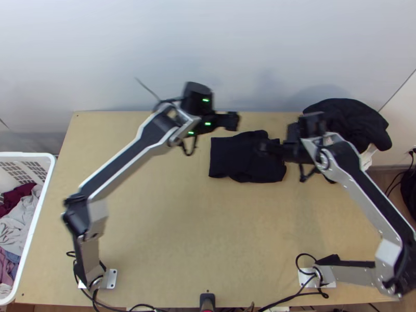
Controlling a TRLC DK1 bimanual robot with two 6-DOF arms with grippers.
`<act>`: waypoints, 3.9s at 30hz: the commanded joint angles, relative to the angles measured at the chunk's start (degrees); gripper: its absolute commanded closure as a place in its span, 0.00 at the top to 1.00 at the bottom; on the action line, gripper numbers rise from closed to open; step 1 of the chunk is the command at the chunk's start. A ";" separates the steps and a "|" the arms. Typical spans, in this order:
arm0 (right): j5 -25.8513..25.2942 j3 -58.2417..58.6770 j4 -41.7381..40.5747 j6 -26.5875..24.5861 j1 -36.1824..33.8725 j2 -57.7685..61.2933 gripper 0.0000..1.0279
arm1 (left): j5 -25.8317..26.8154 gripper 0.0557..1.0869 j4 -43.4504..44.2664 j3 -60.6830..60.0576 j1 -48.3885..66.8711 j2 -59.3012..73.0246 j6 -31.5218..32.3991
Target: Fold the t-shirt
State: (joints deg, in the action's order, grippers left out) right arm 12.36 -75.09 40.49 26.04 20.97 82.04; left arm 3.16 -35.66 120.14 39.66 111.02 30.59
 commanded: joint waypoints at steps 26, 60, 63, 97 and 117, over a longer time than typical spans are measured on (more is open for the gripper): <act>-25.72 31.32 -34.86 -41.51 19.11 -1.00 0.96 | -0.08 0.96 -6.18 -48.33 -23.40 -37.99 -1.94; -33.63 26.13 -49.37 -47.05 18.05 20.18 0.96 | 0.36 0.96 -2.48 -51.23 -27.44 -35.26 -5.45; -33.89 24.38 -51.48 -47.49 16.65 22.46 0.96 | 0.36 0.96 -2.48 -51.41 -27.35 -35.35 -5.36; -38.29 -10.43 -9.82 -18.40 11.99 6.99 0.03 | 0.18 0.96 -5.12 -52.55 -28.67 -40.89 -4.05; -34.51 -31.61 -0.76 -17.87 -24.40 -6.81 0.03 | -0.52 0.96 -5.74 -64.06 -31.13 -46.51 -5.19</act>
State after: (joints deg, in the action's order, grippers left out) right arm -23.53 -98.06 37.91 8.56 9.54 77.01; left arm 2.72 -41.45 58.74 8.82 65.28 25.89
